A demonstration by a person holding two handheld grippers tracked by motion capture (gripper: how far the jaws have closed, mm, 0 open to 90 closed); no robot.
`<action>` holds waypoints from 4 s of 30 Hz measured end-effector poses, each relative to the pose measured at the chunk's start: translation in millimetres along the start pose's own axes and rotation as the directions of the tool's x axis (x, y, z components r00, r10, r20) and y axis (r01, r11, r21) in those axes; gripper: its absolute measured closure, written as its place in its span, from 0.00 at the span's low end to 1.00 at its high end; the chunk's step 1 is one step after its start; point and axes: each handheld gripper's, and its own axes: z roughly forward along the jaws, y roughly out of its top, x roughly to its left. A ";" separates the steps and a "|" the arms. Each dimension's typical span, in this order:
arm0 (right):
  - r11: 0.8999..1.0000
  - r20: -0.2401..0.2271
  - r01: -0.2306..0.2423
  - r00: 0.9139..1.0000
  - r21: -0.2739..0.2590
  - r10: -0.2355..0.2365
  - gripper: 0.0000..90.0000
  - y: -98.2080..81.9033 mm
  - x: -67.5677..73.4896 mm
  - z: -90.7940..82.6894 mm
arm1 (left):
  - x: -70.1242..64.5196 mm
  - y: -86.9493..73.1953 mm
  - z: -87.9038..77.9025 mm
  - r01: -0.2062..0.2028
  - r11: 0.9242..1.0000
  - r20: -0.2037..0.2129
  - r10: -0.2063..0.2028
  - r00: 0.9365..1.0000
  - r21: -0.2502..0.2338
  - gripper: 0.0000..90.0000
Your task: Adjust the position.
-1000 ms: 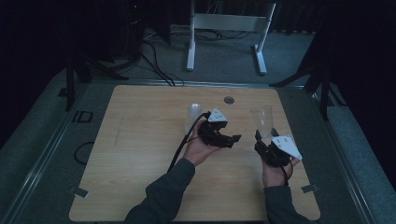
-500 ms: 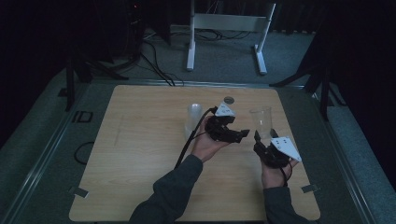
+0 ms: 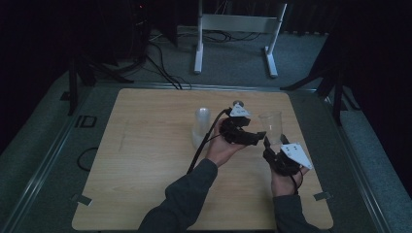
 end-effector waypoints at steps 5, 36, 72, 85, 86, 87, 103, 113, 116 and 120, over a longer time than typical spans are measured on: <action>1.000 0.001 -0.002 1.000 -0.003 0.002 0.46 -0.6 0.9 0.0 | -0.6 1.3 1.5 0.010 1.000 0.004 -0.010 1.000 -0.008 0.27; 0.999 -0.005 -0.001 1.000 -0.043 0.000 0.46 0.7 7.8 -3.0 | -9.6 9.4 17.7 0.091 0.995 0.042 -0.089 0.995 -0.032 0.21; 0.998 -0.013 -0.013 1.000 -0.055 0.012 0.46 0.6 10.0 -3.0 | -10.3 12.0 28.3 0.193 0.976 0.067 -0.187 0.980 -0.104 0.27; 0.999 -0.023 -0.011 1.000 -0.051 0.010 0.46 0.6 9.8 -1.9 | -13.2 10.8 24.4 0.183 0.974 0.068 -0.175 0.982 -0.136 0.33; 0.999 -0.024 -0.011 1.000 -0.051 0.010 0.46 0.6 9.8 -1.9 | -13.3 10.6 24.3 0.185 0.973 0.071 -0.176 0.982 -0.139 0.33; 0.999 -0.023 -0.011 1.000 -0.053 0.010 0.46 0.5 9.9 -2.0 | -13.4 10.4 24.3 0.184 0.973 0.071 -0.176 0.982 -0.141 0.33; 0.998 -0.033 -0.004 0.999 -0.060 0.002 0.46 -0.8 12.6 -2.6 | -11.6 10.0 30.5 0.213 0.967 0.095 -0.201 0.975 -0.142 0.31; 0.999 -0.093 -0.011 0.996 -0.046 0.007 0.35 1.9 9.0 -0.3 | -16.2 9.6 28.5 0.141 0.979 0.056 -0.134 0.989 -0.144 0.34; 0.999 -0.097 -0.014 0.995 -0.037 0.010 0.33 3.7 7.8 1.4 | -17.9 7.9 29.3 0.113 0.985 0.031 -0.110 0.993 -0.133 0.34; 1.000 -0.113 -0.022 0.993 -0.020 0.019 0.35 4.8 4.9 4.0 | -20.8 6.4 30.7 0.073 0.990 0.004 -0.073 0.997 -0.120 0.34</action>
